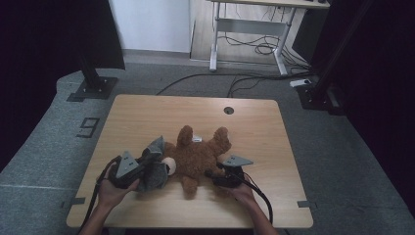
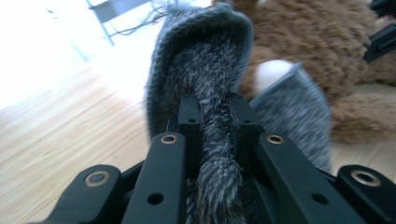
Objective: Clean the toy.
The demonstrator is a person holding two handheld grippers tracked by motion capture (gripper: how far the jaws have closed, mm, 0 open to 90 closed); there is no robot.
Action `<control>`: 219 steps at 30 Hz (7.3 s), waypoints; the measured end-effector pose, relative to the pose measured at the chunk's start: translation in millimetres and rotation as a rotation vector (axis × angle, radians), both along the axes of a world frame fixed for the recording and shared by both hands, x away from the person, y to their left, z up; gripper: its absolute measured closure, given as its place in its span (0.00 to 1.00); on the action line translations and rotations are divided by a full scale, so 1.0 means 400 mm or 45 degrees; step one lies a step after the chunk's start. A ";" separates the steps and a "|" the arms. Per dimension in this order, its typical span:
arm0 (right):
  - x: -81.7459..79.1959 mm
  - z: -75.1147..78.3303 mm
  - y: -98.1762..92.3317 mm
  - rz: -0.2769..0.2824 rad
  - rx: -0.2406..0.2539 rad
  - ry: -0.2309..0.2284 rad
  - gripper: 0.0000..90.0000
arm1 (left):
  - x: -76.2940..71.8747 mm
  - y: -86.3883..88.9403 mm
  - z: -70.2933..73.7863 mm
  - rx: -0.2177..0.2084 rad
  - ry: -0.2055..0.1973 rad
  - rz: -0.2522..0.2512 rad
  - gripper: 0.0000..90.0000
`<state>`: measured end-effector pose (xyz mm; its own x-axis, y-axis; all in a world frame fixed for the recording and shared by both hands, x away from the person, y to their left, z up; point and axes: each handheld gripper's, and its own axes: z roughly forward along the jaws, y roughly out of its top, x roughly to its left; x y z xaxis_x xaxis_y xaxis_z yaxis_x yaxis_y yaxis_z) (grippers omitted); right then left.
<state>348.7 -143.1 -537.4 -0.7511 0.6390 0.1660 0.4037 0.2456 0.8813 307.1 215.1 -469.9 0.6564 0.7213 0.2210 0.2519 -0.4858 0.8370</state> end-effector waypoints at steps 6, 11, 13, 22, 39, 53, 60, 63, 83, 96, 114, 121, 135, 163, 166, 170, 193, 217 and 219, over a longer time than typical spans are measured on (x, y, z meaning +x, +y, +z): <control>0.000 0.051 -0.034 -0.063 0.037 -0.022 0.28 | 0.032 -0.021 -0.020 -0.041 0.076 -0.031 0.87; 0.033 0.131 -0.039 -0.081 0.051 -0.007 0.20 | 0.036 -0.029 -0.029 -0.037 0.094 -0.038 0.87; 0.053 0.160 -0.025 -0.089 0.051 -0.006 0.18 | 0.038 -0.027 -0.028 -0.048 0.104 -0.036 0.87; 0.129 0.229 0.054 -0.061 0.032 -0.005 0.15 | 0.036 -0.028 -0.036 -0.049 0.105 -0.033 0.87; 0.164 0.106 0.122 0.021 -0.221 0.199 0.14 | 0.022 -0.034 -0.045 -0.061 0.126 -0.062 0.87; 0.119 0.101 0.119 -0.012 -0.156 0.025 0.57 | 0.019 -0.044 -0.051 -0.072 0.068 -0.024 0.86; 0.129 0.101 0.118 -0.090 -0.103 -0.057 0.62 | 0.058 -0.051 -0.049 -0.081 0.030 0.032 0.86; 0.156 0.104 0.121 -0.131 -0.085 -0.100 0.63 | 0.098 -0.057 -0.046 -0.091 0.037 0.058 0.86; 0.025 0.055 0.127 -0.020 -0.227 -0.555 0.59 | 0.151 -0.095 0.050 -0.306 0.102 -0.019 0.85; 0.025 0.061 0.087 -0.028 -0.034 -0.426 0.31 | 0.179 -0.125 -0.022 -0.230 0.295 -0.034 0.89; -0.090 0.056 -0.008 -0.097 0.026 -0.164 0.14 | 0.153 -0.121 -0.037 -0.227 0.261 -0.024 0.89; -0.009 0.004 0.020 -0.127 -0.040 -0.052 0.12 | 0.152 -0.118 -0.037 -0.238 0.268 -0.031 0.89; 0.060 -0.007 0.083 -0.140 -0.143 -0.165 0.55 | 0.158 -0.126 -0.036 -0.269 0.249 -0.031 0.89; -0.046 -0.041 0.078 -0.006 -0.437 -0.667 0.57 | 0.147 -0.145 0.045 -0.331 0.241 -0.107 0.87; -0.043 -0.042 0.071 -0.020 -0.423 -0.638 0.53 | 0.170 -0.166 0.001 -0.296 0.321 -0.106 0.88; -0.039 -0.039 0.061 -0.024 -0.391 -0.579 0.38 | 0.170 -0.159 -0.020 -0.338 0.360 -0.102 0.89; -0.031 0.057 -0.015 -0.005 0.011 -0.345 0.61 | 0.110 -0.144 -0.031 -0.395 0.297 -0.114 0.89; -0.042 0.029 -0.019 -0.051 -0.083 -0.393 0.68 | 0.100 -0.386 0.034 -0.186 0.331 -0.214 0.88; -0.044 0.028 -0.019 -0.051 -0.085 -0.395 0.68 | 0.094 -0.345 0.035 -0.192 0.312 -0.179 0.88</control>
<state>331.3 -150.8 -526.1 -0.7336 0.6706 -0.1106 0.1286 0.2967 0.9463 344.8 77.1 -455.9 0.7725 0.6324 -0.0585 0.3941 -0.4051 0.8250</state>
